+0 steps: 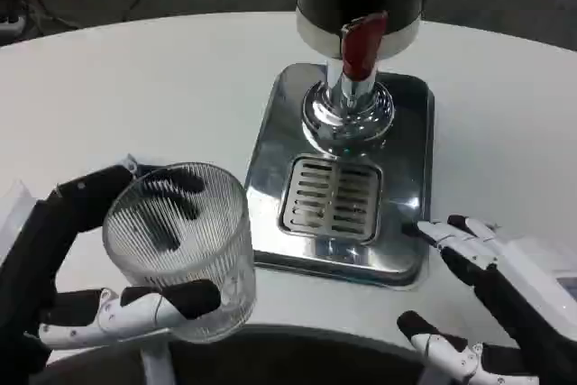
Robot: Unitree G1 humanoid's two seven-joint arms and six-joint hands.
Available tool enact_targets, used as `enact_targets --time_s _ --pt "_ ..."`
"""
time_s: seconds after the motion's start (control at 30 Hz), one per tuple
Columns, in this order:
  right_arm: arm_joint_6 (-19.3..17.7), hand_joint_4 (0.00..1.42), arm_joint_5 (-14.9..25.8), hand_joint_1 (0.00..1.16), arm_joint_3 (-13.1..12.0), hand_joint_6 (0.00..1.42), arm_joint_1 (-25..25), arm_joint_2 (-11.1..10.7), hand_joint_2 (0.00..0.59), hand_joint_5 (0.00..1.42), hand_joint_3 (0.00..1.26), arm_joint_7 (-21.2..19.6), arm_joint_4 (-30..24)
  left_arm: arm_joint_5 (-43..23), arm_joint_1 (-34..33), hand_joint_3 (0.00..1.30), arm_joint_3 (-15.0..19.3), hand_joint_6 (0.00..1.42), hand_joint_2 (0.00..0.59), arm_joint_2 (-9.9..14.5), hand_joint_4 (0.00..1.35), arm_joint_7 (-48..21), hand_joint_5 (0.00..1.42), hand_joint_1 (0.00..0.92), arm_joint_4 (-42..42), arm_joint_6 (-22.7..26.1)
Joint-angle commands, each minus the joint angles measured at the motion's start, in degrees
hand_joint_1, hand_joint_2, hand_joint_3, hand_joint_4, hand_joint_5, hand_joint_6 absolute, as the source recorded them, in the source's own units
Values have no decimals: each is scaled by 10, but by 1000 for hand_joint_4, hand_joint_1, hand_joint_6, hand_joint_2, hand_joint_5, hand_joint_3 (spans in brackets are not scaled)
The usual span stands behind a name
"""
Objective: Grasp the cup under the faucet to collect the drink, then remove the cup.
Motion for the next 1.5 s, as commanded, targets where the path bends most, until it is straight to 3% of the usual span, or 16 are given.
enact_targets --time_s 0.03,0.47,0.83,1.1,1.5 --pt "-4 94 -2 315 6 17 -3 -3 398 33 114 3 -7 -6 6 802 7 873 82 -4 854 11 901 737 -8 -9" --pt "1 94 -5 316 12 30 -3 -1 398 37 114 4 -10 -6 4 802 10 873 82 -5 854 11 900 737 -1 -12" --pt "3 94 -17 316 26 31 6 15 398 37 114 -3 -18 -6 -10 802 13 880 87 -5 854 15 911 733 35 -28" --pt "-1 94 -12 316 2 31 28 21 398 37 114 -5 -34 21 -72 811 9 882 89 16 865 22 924 738 128 -66" --pt "-3 94 -3 316 -17 32 46 22 398 37 122 -2 -52 92 -244 812 -28 928 85 54 866 55 941 747 340 -136"
